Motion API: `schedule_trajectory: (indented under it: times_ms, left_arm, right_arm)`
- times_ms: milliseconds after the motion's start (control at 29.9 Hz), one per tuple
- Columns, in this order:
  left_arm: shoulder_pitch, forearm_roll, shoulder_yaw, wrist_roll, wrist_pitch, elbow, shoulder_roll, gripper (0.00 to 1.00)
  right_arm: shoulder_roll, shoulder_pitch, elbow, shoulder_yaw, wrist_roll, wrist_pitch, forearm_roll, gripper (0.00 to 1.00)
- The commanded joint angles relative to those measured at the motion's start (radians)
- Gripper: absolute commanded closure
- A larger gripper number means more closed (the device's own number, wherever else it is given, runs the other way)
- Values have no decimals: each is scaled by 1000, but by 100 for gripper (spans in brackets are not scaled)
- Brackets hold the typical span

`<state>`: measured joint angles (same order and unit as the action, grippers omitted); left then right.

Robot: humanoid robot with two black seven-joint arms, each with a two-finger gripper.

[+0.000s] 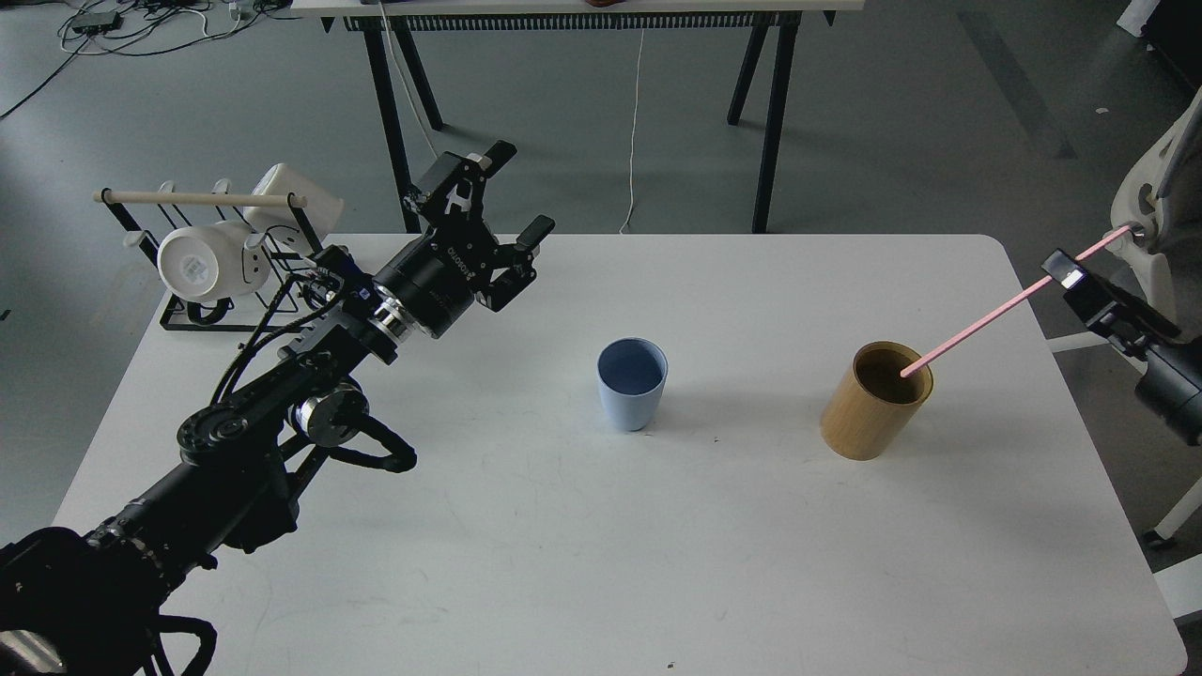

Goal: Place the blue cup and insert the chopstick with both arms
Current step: 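Carry the red stick over the blue cup and lower it inside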

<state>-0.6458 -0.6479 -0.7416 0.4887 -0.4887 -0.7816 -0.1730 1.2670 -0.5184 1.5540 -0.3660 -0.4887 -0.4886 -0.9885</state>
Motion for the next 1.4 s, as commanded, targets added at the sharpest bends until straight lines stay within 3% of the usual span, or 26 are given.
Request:
schedule_trajectory:
  times_ms: [0,200,368,535,802,1370]
  left_arm:
    - [0,1,-1,0,0,5,-2,2]
    - [25,8,1,0,0,7,-5,2]
    - [26,11,2,0,0,12,-5,2]
    - [29,11,4,0,0,12,-5,2]
    - [46,11,2,0,0,10,-3,2]
    - [60,11,2,0,0,12,-3,2]
  right_arm:
    - [81,-67,61,-51,0,0,10,95]
    - [2,-235,54,-42,0,0,-2,96]
    - [-213,-354,-90,40,0,47,-137,96]
    - [-444,-517,-259,267,0,45,-216,96]
    - [-701,-640,-390,470,0,36,-223,96]
    - [-891,-621,-552,581,0,35,-248,95]
